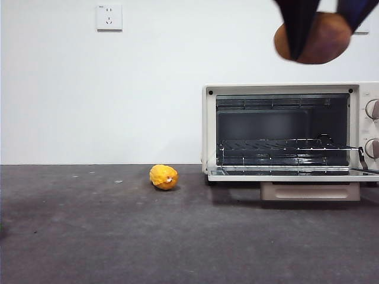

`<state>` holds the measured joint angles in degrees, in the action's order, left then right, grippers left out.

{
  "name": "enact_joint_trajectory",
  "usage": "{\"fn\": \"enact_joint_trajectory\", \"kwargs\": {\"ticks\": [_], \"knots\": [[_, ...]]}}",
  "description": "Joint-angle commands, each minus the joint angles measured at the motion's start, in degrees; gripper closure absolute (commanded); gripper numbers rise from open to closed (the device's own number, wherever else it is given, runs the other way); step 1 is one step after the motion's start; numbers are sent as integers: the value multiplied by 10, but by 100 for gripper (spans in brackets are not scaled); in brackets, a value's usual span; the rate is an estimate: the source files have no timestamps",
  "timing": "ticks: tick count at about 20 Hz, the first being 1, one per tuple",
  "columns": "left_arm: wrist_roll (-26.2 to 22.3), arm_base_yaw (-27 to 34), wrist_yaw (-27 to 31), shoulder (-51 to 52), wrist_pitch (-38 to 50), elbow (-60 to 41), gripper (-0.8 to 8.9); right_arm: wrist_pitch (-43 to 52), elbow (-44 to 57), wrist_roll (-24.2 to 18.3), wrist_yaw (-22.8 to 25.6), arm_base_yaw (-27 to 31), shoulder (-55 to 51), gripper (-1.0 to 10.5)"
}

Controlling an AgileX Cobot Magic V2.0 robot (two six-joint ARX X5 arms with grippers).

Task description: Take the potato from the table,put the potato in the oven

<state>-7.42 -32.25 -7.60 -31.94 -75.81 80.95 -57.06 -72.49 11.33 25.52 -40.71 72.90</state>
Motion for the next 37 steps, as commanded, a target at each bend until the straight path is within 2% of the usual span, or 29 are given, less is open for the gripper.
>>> {"fn": "enact_joint_trajectory", "kwargs": {"ticks": [1,5,9,12,16,21,28,32,37], "knots": [[2,0,2,1,3,-3,821,78,85,0,-1,0,-57,851],[2,0,2,-1,3,-3,821,210,200,8,-24,0,-110,851],[2,0,2,-2,3,-3,819,363,289,44,-34,0,-103,851],[2,0,2,-2,3,-3,819,433,310,50,5,0,-88,851],[2,0,2,-7,3,-3,819,510,309,37,9,6,-42,851],[-2,0,40,-12,3,-3,819,571,309,52,2,45,27,851],[-2,0,46,-28,3,-3,819,618,271,47,-88,143,87,851],[-5,0,46,-51,3,-3,819,601,203,33,-129,183,139,851],[-5,0,46,-74,3,-3,819,551,99,24,-132,195,228,851]]}}
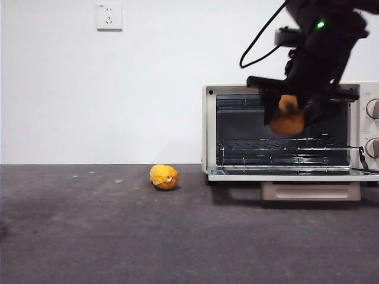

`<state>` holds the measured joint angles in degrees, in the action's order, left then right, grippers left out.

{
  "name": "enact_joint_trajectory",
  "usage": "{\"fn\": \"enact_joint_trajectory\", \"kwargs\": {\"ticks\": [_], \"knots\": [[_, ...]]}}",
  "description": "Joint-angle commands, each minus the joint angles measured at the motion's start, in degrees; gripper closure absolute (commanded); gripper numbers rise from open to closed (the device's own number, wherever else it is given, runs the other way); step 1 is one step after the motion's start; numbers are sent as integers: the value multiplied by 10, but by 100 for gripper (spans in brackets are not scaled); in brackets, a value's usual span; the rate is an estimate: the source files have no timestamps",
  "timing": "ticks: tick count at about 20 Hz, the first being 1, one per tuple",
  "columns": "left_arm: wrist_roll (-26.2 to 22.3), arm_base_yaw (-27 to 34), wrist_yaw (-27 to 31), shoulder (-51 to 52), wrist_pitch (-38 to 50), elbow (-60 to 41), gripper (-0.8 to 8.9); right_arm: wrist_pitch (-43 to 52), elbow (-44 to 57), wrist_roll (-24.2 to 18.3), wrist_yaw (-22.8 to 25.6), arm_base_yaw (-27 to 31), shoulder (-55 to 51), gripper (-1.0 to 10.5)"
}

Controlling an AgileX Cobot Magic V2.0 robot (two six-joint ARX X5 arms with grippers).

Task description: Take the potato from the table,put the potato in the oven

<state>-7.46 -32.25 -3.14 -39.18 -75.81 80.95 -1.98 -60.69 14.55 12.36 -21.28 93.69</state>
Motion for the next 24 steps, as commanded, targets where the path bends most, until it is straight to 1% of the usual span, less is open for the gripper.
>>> {"fn": "enact_joint_trajectory", "kwargs": {"ticks": [1,5,9,11,14,15,17,19,20,24], "knots": [[-5,0,2,-2,3,-3,819,-2,-34,-11,0,0,35,851],[-7,0,2,-5,3,-3,819,-4,-77,-11,0,0,82,850],[-7,0,2,-5,3,-3,819,-10,-96,-10,1,1,116,841],[-7,0,2,-5,3,-3,819,-11,-96,-10,16,1,122,762],[-7,0,2,-5,3,-3,819,-11,-98,-11,27,1,122,747],[-7,0,2,-6,3,-3,819,-10,-99,-11,27,1,122,726],[-7,0,2,-6,3,-3,819,-10,-101,-10,28,1,122,570],[-6,0,2,-7,3,-3,819,-11,-104,-11,28,1,122,484],[-6,0,2,-7,3,-3,819,-11,-106,-11,28,1,122,463],[-7,0,2,-9,3,-3,819,-49,-119,-12,27,-1,113,464]]}}
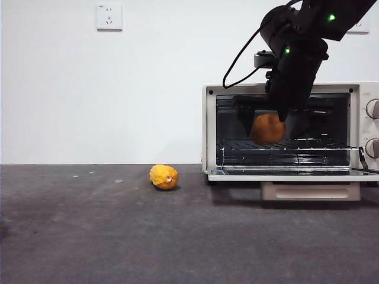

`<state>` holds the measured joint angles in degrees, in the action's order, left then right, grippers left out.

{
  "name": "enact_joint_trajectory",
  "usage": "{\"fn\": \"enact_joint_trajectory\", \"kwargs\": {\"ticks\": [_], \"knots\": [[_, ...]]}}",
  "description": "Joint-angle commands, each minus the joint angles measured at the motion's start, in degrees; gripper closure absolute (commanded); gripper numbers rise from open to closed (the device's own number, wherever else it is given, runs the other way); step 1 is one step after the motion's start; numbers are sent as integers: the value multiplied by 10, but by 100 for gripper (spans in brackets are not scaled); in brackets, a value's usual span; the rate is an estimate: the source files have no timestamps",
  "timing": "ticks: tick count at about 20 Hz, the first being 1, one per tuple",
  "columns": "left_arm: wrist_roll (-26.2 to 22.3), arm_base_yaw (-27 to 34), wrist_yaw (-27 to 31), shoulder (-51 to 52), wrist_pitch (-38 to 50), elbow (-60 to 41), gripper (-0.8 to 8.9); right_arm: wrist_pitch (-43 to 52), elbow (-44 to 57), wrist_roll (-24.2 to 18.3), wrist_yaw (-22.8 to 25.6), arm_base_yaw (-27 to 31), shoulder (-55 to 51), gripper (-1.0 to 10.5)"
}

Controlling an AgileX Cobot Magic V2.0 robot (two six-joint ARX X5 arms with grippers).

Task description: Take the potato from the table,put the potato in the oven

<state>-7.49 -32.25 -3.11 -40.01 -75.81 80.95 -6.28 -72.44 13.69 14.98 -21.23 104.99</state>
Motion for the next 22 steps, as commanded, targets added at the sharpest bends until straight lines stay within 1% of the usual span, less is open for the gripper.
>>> {"fn": "enact_joint_trajectory", "kwargs": {"ticks": [1,4,6,10,11,15,17,18,22], "knots": [[-6,0,2,-2,3,-3,819,-22,-2,-3,0,-2,-8,464],[-6,0,2,-10,3,-3,819,-90,-2,-3,6,-9,-42,464],[-6,0,2,-23,3,-3,819,-124,-2,-18,31,-16,-74,465],[-6,0,2,-73,5,-3,819,-216,-2,-53,36,-37,-159,466],[-6,0,2,-92,12,-3,819,-243,-2,-58,46,-45,-183,469],[12,0,-9,-186,85,-3,819,-329,-2,-84,135,-95,-304,470],[21,0,-44,-239,112,-3,819,-365,-2,-84,167,-117,-366,470],[21,1,-73,-269,127,-3,819,-387,-2,-84,177,-127,-403,470],[34,7,-157,-350,179,-3,819,-444,-2,-80,198,-141,-495,475]]}}
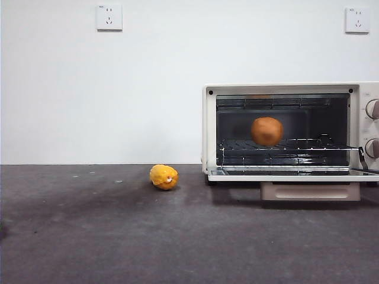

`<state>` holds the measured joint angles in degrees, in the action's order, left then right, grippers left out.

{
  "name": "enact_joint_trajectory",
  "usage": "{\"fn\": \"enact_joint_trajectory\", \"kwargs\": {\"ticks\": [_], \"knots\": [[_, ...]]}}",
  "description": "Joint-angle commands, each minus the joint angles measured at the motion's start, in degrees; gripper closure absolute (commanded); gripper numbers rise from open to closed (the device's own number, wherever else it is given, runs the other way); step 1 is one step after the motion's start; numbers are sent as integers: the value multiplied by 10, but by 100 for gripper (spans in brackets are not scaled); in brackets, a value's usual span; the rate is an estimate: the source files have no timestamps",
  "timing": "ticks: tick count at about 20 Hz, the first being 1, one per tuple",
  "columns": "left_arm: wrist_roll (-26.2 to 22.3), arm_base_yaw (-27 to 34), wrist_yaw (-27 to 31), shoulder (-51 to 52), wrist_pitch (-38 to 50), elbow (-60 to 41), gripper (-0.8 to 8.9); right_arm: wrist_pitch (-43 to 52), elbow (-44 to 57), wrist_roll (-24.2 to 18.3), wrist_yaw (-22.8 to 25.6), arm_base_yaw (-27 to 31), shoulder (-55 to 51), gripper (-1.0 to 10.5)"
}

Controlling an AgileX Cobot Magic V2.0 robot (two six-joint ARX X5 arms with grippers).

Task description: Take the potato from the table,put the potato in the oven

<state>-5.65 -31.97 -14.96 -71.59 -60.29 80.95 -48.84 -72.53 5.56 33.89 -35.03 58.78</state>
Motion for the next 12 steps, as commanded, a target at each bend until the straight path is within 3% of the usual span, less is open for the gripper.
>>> {"fn": "enact_joint_trajectory", "kwargs": {"ticks": [1,4,9,12], "knots": [[20,5,-60,-54,36,-3,819,-33,-1,3,12,-3,-55,478],[37,5,-113,-111,73,-3,819,-79,-1,9,18,-3,-114,518],[66,5,-163,-209,125,-3,819,-143,-1,13,17,-3,-202,834],[89,5,-170,-267,148,-3,819,-170,-1,35,17,-3,-250,833]]}}
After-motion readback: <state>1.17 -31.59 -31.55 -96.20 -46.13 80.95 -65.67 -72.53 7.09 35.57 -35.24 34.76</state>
